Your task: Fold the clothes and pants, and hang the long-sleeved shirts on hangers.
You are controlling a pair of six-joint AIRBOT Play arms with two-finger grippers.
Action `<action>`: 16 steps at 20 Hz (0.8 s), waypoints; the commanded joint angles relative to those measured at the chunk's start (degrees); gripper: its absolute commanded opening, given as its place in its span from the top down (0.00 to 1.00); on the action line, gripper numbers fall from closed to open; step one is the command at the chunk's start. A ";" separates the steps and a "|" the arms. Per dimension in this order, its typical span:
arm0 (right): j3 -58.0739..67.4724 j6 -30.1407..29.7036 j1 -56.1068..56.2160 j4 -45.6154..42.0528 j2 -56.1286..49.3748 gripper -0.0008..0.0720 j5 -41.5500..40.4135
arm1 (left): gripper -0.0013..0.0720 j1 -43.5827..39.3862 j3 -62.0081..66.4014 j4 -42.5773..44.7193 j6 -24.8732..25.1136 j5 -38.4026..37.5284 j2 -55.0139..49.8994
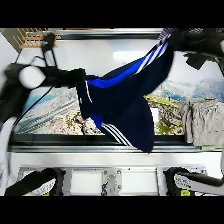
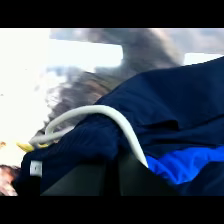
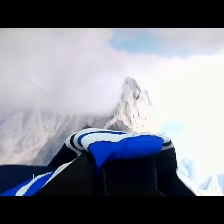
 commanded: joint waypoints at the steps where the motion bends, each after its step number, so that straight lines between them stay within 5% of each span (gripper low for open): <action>1: 0.09 1.07 0.07 0.04 -7.96 0.99 -2.86 | 0.97 6.08 5.92 -2.84 3.26 3.61 -16.41; 5: -1.05 1.01 0.33 -0.04 -5.25 0.99 3.54 | 0.97 13.31 11.87 -17.27 14.12 1.86 -23.10; 16: -42.29 9.51 14.36 -5.81 19.23 0.99 9.20 | 0.97 20.52 -6.67 -17.77 26.56 -5.49 -17.14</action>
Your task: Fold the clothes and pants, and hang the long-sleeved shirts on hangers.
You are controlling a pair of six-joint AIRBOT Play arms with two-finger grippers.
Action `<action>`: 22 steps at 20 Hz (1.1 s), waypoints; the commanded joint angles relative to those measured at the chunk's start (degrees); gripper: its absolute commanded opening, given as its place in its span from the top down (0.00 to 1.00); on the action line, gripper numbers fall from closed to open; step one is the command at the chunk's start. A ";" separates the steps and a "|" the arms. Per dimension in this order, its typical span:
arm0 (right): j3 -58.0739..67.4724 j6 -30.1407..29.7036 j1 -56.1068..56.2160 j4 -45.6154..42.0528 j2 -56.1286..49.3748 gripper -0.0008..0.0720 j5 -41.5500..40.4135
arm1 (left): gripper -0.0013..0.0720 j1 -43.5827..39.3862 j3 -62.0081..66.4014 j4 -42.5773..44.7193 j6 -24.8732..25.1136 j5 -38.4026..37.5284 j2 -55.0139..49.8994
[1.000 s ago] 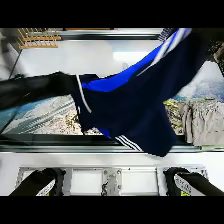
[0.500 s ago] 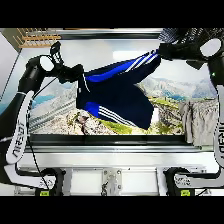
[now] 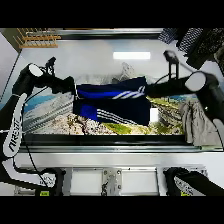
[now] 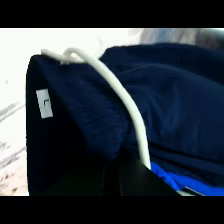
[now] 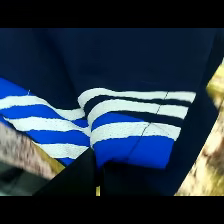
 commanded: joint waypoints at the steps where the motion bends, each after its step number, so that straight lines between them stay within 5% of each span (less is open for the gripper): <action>1: -13.81 3.76 4.66 -1.60 5.38 0.99 0.72 | 0.97 1.14 -9.01 -0.59 4.22 -0.94 3.52; 7: -26.56 4.74 6.16 -4.46 2.56 0.99 -7.65 | 0.97 1.09 -23.74 -0.63 6.56 -1.73 7.13; 16: -27.12 4.74 6.03 -3.87 -6.93 0.98 -10.78 | 0.94 1.09 -30.88 -0.74 6.73 0.52 7.15; 17: -26.73 4.72 5.92 -3.06 -6.56 0.97 -10.78 | 0.54 1.09 -29.57 -0.76 6.73 -0.22 7.21; 18: -26.12 4.70 5.81 -2.71 -5.77 0.96 -10.56 | 0.26 1.09 -27.85 -0.74 6.73 -1.11 7.80; 19: -25.33 4.46 5.40 -2.03 -4.46 0.75 -10.03 | 0.22 1.09 -26.10 -0.70 6.73 -1.86 9.31; 20: -24.26 4.31 4.61 -1.66 -2.54 0.29 -8.96 | 0.22 1.09 -24.17 -0.46 6.71 -2.69 11.34; 21: -22.91 4.28 3.37 -1.62 -0.24 0.12 -7.17 | 0.22 1.09 -22.32 0.31 6.69 -4.00 13.64; 22: -21.49 3.93 1.46 -1.53 2.23 0.12 -4.70 | 0.22 1.09 -21.00 1.62 6.47 -5.44 16.17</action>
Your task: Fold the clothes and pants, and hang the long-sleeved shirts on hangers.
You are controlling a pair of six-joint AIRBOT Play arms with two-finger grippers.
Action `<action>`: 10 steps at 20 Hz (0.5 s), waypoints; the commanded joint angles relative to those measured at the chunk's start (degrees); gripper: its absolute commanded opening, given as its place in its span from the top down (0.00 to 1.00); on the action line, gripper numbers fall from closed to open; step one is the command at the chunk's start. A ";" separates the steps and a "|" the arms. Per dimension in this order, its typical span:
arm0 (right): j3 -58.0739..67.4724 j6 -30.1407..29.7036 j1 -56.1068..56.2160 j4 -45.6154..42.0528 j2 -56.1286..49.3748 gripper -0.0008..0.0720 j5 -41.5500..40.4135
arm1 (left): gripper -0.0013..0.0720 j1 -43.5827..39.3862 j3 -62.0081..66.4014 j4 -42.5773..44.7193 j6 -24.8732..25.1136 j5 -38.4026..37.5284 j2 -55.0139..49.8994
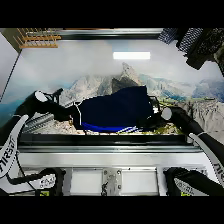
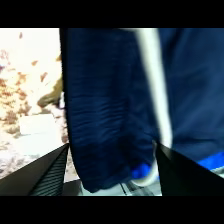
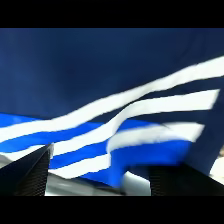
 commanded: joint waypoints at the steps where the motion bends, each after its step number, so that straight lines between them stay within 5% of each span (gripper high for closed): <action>1: 3.78 -2.16 -4.90 1.11 6.47 0.12 6.47 | 0.22 0.04 4.33 3.17 -0.20 -4.76 7.04; 7: 4.42 -15.56 -26.75 8.94 6.47 0.12 12.66 | 0.24 -0.79 4.13 3.50 -1.86 -6.64 14.75; 9: 4.35 -19.85 -31.91 14.51 0.24 0.12 11.17 | 0.78 -2.82 4.13 3.45 -2.62 -2.91 15.72; 10: 4.35 -22.10 -33.35 17.27 -3.21 0.12 10.36 | 0.97 -4.37 4.15 3.45 -2.67 -1.07 15.91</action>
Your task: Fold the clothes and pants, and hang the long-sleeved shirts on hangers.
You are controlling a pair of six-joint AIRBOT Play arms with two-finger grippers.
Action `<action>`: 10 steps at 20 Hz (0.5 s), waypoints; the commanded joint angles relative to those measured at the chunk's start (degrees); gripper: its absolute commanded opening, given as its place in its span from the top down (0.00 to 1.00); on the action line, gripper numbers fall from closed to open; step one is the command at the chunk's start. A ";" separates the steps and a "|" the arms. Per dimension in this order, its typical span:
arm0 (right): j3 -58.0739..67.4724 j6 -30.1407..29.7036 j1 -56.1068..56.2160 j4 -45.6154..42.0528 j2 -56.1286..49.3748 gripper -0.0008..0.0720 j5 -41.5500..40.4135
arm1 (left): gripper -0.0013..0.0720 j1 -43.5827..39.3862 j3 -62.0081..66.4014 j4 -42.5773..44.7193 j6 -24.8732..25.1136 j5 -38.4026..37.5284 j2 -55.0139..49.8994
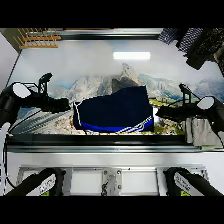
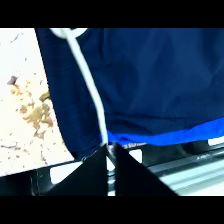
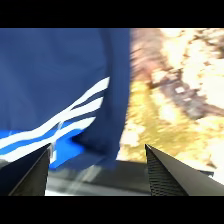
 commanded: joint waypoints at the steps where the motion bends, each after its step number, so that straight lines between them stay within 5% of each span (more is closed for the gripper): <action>1: 0.11 -9.70 -7.72 11.17 -9.90 0.12 -1.49 | 0.97 -4.28 0.17 -0.37 -1.03 5.25 1.70; 6: 0.13 -18.10 -5.44 28.59 -23.50 0.13 -6.60 | 0.97 -14.91 0.22 -0.35 -3.23 10.51 -2.89; 10: 1.14 -18.71 0.35 33.24 -26.99 0.15 -9.57 | 0.97 -21.20 0.22 -0.39 -6.56 16.04 -8.46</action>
